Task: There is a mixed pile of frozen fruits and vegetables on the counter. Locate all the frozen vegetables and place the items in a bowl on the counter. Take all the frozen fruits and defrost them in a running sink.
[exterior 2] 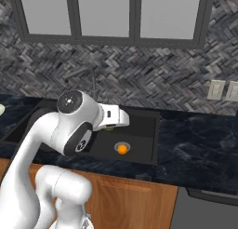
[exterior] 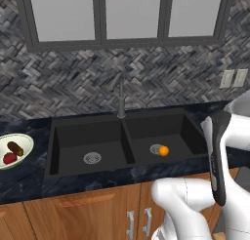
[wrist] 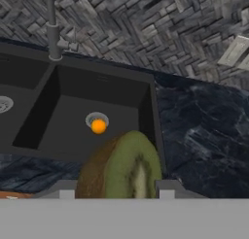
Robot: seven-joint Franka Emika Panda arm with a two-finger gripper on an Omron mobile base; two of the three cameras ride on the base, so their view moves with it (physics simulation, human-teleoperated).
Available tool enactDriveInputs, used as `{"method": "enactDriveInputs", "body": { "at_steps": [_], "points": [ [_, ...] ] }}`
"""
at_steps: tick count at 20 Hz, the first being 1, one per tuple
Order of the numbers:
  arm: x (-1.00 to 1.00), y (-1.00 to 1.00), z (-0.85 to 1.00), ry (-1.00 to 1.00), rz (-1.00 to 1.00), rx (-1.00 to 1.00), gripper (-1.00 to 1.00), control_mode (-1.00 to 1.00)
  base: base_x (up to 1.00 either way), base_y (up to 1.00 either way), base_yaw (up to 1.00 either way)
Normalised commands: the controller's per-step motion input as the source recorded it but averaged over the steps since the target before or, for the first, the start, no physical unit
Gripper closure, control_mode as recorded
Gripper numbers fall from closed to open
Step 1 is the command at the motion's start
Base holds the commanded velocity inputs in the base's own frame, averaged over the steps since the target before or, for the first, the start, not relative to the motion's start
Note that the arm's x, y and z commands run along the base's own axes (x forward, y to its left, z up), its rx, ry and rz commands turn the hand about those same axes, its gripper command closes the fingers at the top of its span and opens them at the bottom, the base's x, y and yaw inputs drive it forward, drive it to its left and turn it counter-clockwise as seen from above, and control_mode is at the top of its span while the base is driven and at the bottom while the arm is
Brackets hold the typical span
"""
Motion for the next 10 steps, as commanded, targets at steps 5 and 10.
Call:
{"method": "enactDriveInputs", "body": {
  "at_steps": [5,10],
  "points": [
    [0.16,0.3,0.0,0.09,0.0,0.0,1.0,-1.0,0.0,0.0,0.0],
    [0.19,0.18,0.0,0.14,0.01,0.02,1.0,-1.0,0.0,0.0,0.0]
  ]
}}
